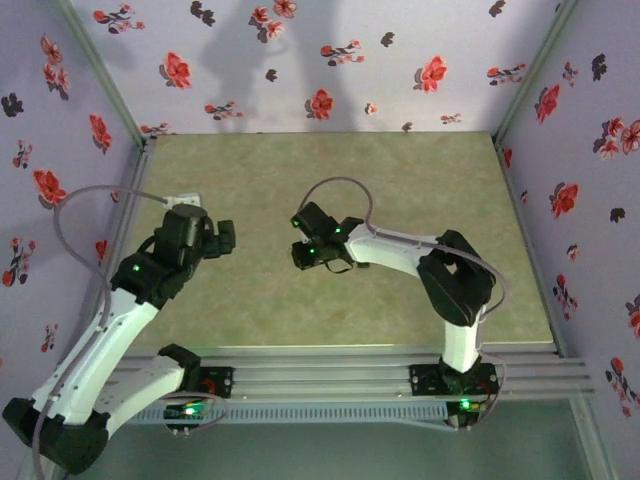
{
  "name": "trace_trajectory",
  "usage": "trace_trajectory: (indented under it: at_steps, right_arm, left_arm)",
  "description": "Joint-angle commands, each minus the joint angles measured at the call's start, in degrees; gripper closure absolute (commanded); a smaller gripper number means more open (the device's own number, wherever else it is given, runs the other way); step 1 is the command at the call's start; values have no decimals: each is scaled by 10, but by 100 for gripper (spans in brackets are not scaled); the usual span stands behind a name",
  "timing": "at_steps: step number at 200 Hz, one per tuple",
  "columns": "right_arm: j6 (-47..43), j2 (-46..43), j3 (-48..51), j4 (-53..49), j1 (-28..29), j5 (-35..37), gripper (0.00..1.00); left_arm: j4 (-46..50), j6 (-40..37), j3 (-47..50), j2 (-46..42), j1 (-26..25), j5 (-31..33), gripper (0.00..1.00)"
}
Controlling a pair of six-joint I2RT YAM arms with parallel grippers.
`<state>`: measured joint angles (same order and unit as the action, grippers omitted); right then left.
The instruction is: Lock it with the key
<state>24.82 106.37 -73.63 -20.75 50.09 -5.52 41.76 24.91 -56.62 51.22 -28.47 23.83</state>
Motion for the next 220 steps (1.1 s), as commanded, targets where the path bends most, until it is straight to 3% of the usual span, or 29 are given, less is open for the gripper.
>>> trace_trajectory:
  at_steps: [1, 50, 114, 156, 220]
  right_arm:
    - [-23, -40, 17, 19, -11, -46, 96]
    - [-24, -99, 76, 69, -15, -69, 98]
    - [-19, -133, 134, 112, -15, -81, 100]
    - [-21, -150, 148, 124, -15, -82, 100]
    - [-22, -157, 155, 134, -15, -90, 100]
  left_arm:
    - [12, 35, -28, 11, 5, -64, 0]
    - [24, 114, -34, 49, 5, -220, 0]
    - [-136, 293, 80, 35, 5, -378, 0]
    - [-223, 368, 141, 43, 4, -408, 2]
    - [-326, 419, 192, 89, -2, -428, 7]
